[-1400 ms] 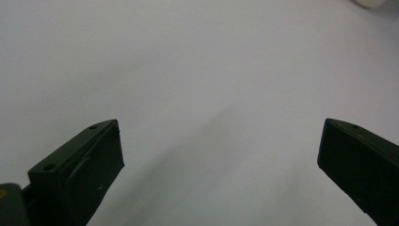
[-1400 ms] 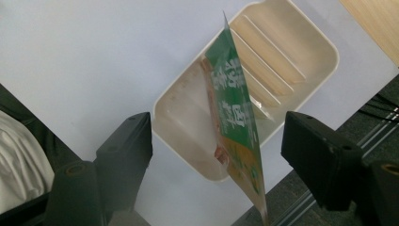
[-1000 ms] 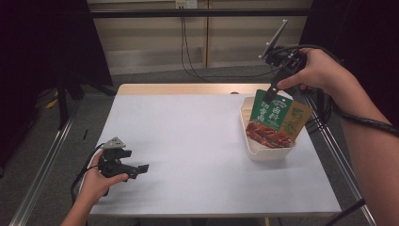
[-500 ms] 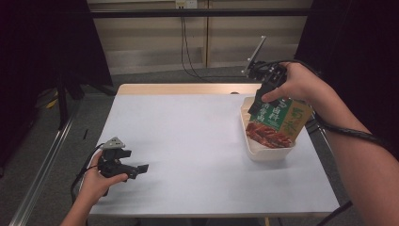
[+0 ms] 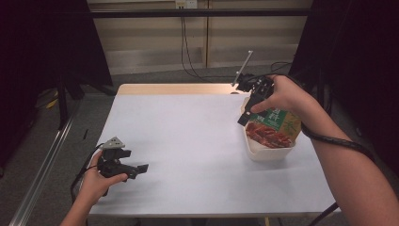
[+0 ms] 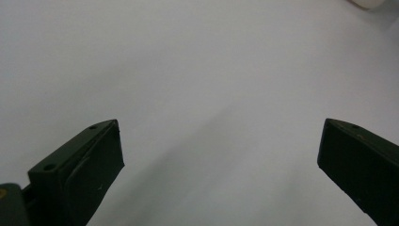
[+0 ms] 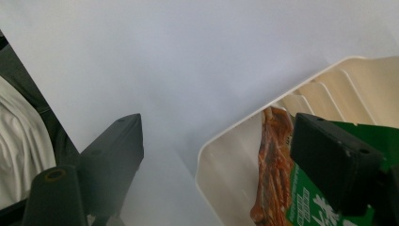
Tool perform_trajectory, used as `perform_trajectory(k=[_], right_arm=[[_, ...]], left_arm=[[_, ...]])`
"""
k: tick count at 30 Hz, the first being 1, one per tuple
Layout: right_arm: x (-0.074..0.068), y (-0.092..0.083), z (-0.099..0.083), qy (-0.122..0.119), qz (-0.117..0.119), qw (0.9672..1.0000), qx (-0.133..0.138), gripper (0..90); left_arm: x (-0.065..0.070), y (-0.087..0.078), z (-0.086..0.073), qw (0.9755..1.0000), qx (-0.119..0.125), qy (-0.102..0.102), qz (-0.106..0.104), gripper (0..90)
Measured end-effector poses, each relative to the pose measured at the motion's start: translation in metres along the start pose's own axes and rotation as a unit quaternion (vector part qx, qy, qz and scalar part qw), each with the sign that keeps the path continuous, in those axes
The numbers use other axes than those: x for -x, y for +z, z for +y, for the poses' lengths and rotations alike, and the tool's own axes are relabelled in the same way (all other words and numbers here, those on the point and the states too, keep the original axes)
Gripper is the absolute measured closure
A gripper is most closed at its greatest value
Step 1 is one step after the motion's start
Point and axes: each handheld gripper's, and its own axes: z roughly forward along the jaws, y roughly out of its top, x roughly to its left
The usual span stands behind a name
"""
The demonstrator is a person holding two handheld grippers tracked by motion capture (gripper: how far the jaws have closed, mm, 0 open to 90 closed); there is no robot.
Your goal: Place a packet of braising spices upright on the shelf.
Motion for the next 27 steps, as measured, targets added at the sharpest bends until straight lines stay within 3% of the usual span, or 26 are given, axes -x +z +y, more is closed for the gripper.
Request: perform_trajectory(k=[6,27], right_arm=[[-0.006,0.022,-0.003,-0.014,0.006,0.9998,-0.015,17.1],[-0.021,0.068,-0.005,-0.041,0.012,0.999,-0.008,15.6]], left_arm=[[0.0,0.0,0.0,1.0,-0.001,0.002,0.0,0.4],[0.0,0.0,0.0,1.0,-0.003,0.006,-0.003,0.4]])
